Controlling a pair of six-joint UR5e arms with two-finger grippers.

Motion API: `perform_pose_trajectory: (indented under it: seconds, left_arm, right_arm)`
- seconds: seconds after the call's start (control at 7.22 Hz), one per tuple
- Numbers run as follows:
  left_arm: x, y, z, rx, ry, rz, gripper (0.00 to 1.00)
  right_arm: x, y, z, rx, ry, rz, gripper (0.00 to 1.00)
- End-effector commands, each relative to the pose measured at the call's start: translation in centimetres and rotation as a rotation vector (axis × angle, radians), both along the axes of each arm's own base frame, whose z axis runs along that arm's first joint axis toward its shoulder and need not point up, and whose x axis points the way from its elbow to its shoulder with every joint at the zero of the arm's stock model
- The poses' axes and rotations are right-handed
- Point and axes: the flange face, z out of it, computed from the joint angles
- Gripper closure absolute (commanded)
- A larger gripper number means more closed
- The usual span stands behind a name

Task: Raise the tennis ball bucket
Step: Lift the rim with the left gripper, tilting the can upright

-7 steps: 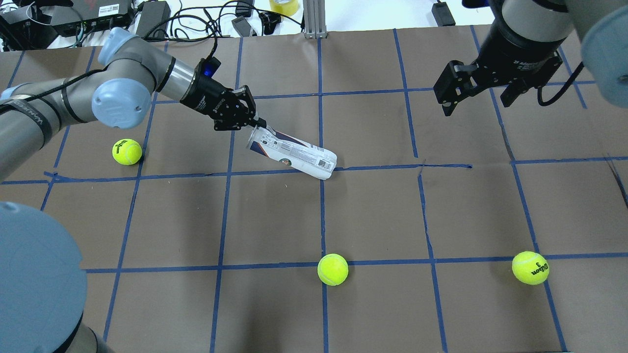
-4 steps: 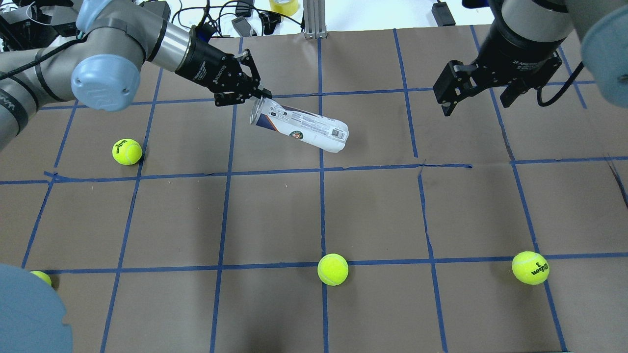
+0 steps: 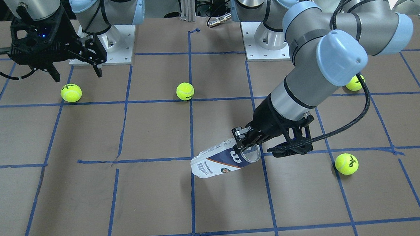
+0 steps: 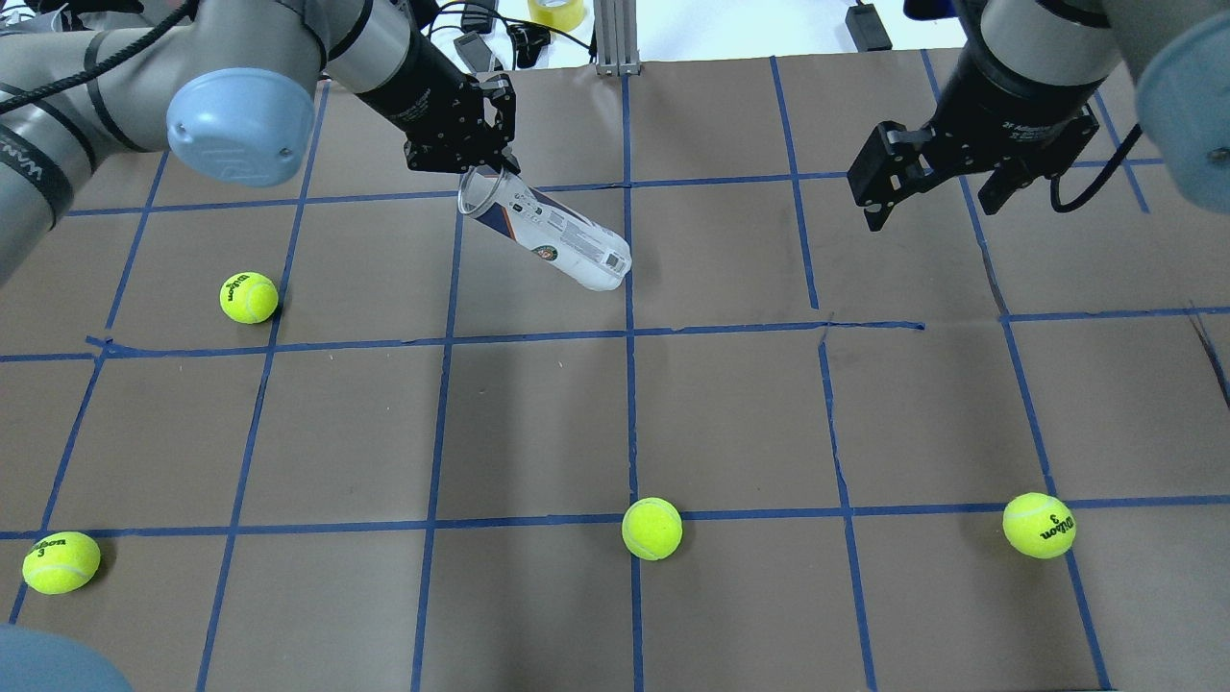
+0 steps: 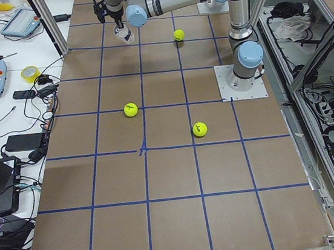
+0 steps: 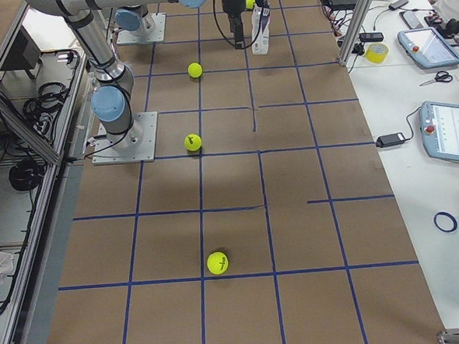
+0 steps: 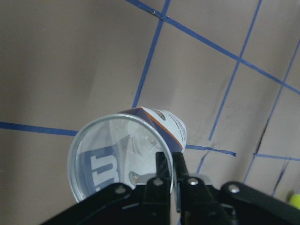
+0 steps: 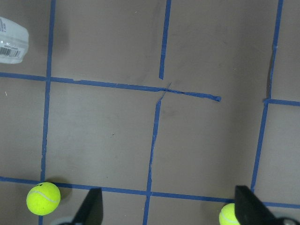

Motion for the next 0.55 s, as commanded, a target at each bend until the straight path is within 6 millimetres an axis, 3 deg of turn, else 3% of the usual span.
perform_pose_trajectory:
  seconds: [0.0,0.28,0.42]
  left_arm:
    - [-2.8,1.3,-0.4,-0.044,-0.284,-0.140,1.00]
    - [-3.5,1.3,0.1,-0.096,-0.465,-0.269,1.00]
    - [-3.7,0.5,0.0,-0.139,-0.472,-0.272,1.00]
  right_arm:
    - [0.0,0.0,-0.1,0.001,0.000,0.000,0.00]
    - [0.0,0.0,0.0,-0.004,0.000,0.001,0.00]
    - [0.0,0.0,-0.1,-0.001,0.000,0.000,0.00]
